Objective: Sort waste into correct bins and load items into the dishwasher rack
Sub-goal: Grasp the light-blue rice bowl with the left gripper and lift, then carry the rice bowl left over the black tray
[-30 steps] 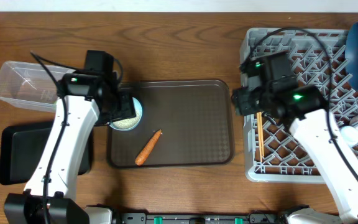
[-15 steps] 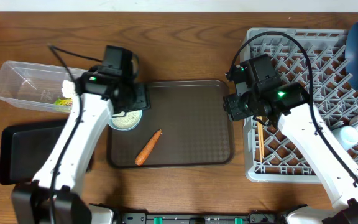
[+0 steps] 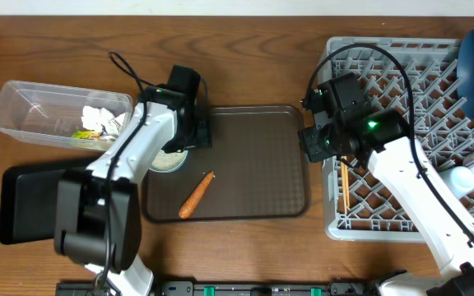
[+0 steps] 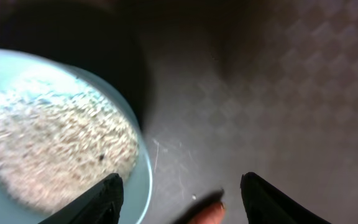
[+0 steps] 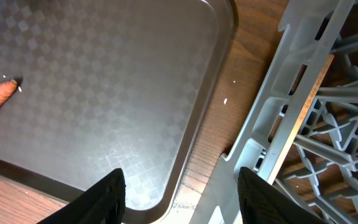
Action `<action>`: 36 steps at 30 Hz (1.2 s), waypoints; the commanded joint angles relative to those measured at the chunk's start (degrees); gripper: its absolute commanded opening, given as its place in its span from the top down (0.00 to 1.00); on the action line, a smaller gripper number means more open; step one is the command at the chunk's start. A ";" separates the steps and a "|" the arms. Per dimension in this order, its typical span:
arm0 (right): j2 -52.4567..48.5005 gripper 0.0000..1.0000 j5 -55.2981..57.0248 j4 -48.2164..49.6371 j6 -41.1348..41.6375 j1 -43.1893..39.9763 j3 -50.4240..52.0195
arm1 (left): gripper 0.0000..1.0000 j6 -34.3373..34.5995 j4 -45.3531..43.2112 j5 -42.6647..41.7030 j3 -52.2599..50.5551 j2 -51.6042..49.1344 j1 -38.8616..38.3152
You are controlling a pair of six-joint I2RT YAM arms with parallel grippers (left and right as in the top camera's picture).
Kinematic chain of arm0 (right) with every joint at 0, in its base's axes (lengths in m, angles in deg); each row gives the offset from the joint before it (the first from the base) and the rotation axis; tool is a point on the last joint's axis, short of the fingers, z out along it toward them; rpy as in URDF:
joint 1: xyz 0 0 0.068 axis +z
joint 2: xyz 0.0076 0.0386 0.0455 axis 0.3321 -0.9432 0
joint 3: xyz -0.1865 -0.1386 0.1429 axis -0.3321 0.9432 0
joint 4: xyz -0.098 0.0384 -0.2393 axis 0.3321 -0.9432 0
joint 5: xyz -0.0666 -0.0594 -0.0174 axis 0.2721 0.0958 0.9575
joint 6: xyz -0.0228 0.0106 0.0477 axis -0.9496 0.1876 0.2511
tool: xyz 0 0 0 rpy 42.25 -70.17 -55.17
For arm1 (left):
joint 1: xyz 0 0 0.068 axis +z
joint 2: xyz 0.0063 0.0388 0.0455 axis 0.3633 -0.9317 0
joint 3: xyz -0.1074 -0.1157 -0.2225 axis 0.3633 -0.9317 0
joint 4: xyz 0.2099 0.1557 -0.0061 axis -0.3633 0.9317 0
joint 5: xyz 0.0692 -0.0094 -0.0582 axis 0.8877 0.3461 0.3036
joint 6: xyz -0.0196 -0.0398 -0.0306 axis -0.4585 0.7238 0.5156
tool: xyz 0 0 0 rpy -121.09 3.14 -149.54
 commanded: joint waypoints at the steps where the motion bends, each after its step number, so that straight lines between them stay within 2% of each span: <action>1: -0.55 0.42 0.79 -0.15 -0.13 0.31 -0.11 | 0.37 0.57 -0.37 1.09 -0.61 -2.43 -0.09; 4: -0.55 0.43 0.79 -0.15 -0.13 0.31 -0.11 | 0.39 0.57 -0.85 1.07 -0.61 -3.87 -0.09; 10: -0.55 0.43 0.79 -0.13 -0.13 0.31 -0.11 | 0.53 0.55 -1.70 1.07 -0.61 -4.92 -0.31; 17: -0.55 0.44 0.79 -0.50 -0.13 0.31 -0.11 | 0.56 0.55 -3.17 1.14 -0.61 -6.73 -1.95; 21: -0.55 0.44 0.79 -0.68 -0.13 0.31 -0.11 | 0.65 0.55 -3.08 1.14 -0.61 -7.96 -2.32; 30: -0.55 0.44 0.79 -0.68 -0.13 0.31 -0.11 | 0.94 0.50 -1.77 1.16 -0.52 -6.88 -2.27; 36: -0.55 0.44 0.79 -0.70 -0.13 0.31 -0.11 | 0.94 0.52 1.77 6.34 -0.50 -2.97 -2.25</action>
